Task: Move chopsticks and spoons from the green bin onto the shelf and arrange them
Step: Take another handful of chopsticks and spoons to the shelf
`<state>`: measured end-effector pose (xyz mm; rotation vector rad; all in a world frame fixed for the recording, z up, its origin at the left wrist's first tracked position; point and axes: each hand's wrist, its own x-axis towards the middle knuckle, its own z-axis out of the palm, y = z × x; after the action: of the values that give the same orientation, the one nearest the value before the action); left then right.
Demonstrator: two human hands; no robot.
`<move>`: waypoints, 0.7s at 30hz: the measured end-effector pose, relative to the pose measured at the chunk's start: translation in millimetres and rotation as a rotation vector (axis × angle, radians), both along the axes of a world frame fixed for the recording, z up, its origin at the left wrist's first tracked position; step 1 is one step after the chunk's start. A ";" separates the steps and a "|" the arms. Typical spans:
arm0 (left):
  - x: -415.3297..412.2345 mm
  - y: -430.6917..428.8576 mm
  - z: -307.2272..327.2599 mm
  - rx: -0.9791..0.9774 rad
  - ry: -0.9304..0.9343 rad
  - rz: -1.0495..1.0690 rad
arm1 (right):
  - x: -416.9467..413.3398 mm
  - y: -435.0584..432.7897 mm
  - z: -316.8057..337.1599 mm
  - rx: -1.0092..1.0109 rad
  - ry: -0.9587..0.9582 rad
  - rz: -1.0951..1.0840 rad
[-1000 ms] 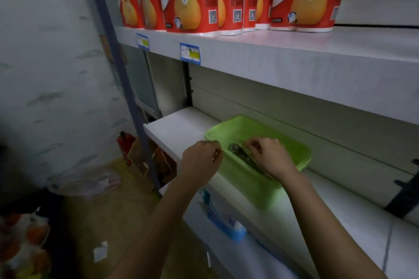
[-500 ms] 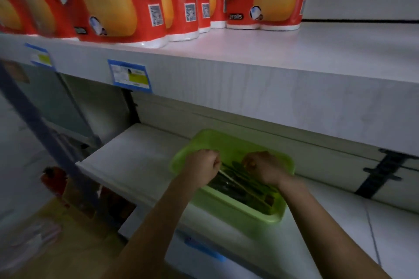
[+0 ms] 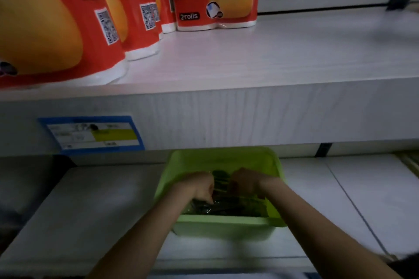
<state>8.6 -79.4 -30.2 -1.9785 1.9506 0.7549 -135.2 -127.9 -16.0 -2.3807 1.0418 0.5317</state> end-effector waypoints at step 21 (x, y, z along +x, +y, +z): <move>33.7 0.0 -14.5 -0.298 0.224 0.267 | 12.0 19.3 -32.7 -0.112 0.108 0.249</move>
<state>42.3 -79.4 -44.7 -2.4642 2.0456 0.8187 -123.2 -108.7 -48.6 -2.6246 0.8431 0.7140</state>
